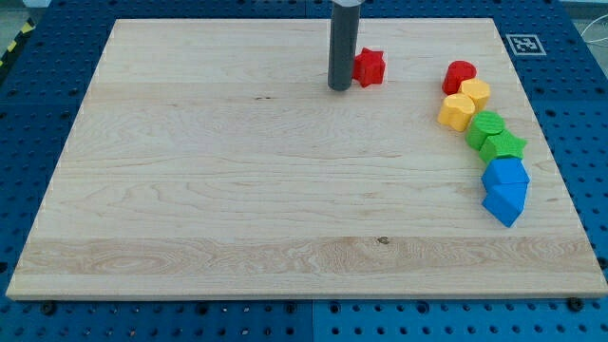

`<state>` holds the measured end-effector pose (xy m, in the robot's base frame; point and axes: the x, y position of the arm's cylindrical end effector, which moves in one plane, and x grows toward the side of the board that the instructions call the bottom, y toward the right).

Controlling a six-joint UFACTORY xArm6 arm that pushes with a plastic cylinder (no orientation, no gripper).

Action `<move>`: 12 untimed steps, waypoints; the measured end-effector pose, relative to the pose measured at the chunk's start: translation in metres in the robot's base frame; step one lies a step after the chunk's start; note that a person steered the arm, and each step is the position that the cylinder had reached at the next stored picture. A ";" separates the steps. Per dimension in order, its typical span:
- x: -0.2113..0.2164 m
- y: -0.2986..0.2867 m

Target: Push the red star towards right

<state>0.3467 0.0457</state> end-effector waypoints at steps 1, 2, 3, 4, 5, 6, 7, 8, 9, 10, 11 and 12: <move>-0.003 0.016; -0.026 0.028; -0.051 0.038; -0.058 0.044; -0.057 0.006; -0.075 -0.029; -0.106 -0.039; -0.113 -0.032; -0.102 0.004; -0.093 0.031; -0.080 0.050; -0.075 0.064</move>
